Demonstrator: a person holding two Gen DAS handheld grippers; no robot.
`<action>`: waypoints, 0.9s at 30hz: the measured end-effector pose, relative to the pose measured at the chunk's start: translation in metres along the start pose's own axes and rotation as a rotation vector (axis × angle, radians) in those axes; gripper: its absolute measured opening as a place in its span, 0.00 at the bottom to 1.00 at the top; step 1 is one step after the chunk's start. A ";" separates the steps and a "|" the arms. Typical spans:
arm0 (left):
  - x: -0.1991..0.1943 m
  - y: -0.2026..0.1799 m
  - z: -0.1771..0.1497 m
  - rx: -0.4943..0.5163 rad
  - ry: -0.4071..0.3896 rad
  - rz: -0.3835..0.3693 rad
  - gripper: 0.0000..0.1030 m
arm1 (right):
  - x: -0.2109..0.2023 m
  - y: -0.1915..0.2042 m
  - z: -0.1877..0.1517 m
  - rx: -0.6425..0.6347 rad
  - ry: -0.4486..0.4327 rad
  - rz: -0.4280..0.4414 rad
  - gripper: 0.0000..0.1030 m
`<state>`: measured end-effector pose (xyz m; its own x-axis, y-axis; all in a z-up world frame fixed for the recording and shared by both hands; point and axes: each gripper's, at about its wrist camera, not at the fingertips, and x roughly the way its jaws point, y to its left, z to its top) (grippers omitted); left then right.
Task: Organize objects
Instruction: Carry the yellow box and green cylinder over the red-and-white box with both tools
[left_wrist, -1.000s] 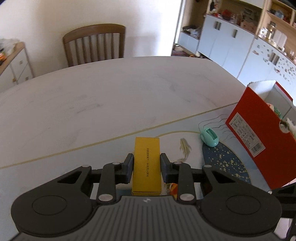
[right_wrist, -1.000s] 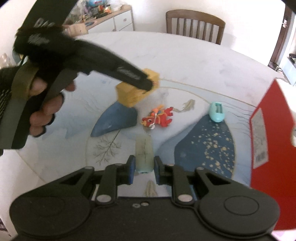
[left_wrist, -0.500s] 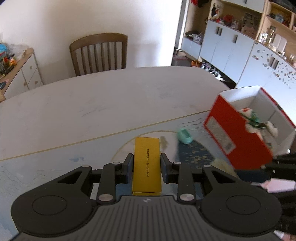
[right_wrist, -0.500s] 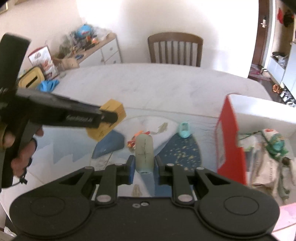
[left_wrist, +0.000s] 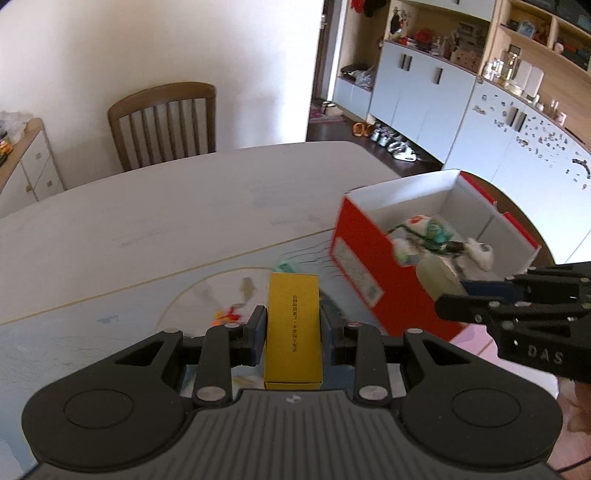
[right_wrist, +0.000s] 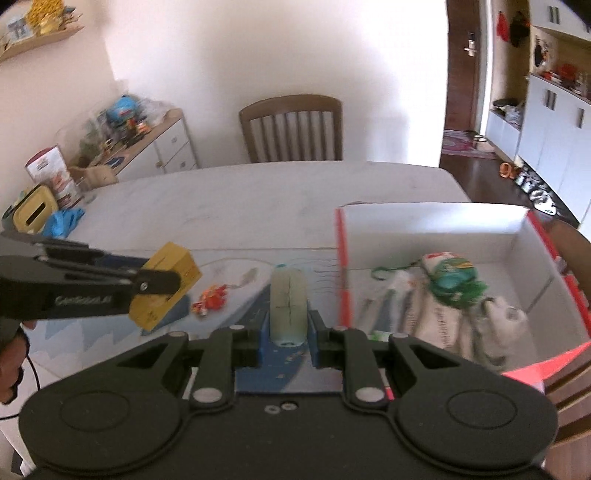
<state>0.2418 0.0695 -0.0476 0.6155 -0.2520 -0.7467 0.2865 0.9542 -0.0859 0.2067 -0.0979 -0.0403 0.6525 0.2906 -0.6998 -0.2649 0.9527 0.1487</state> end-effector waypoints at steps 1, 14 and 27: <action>0.000 -0.006 0.002 0.003 -0.002 -0.003 0.29 | -0.002 -0.005 0.000 0.004 -0.004 -0.003 0.19; 0.023 -0.087 0.028 0.061 -0.009 -0.052 0.29 | -0.025 -0.092 0.001 0.048 -0.036 -0.050 0.19; 0.064 -0.154 0.051 0.104 0.011 -0.055 0.29 | -0.026 -0.166 0.000 0.047 -0.022 -0.078 0.19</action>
<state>0.2745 -0.1023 -0.0485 0.5888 -0.3014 -0.7500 0.3944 0.9171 -0.0589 0.2337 -0.2639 -0.0473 0.6855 0.2170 -0.6950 -0.1792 0.9755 0.1278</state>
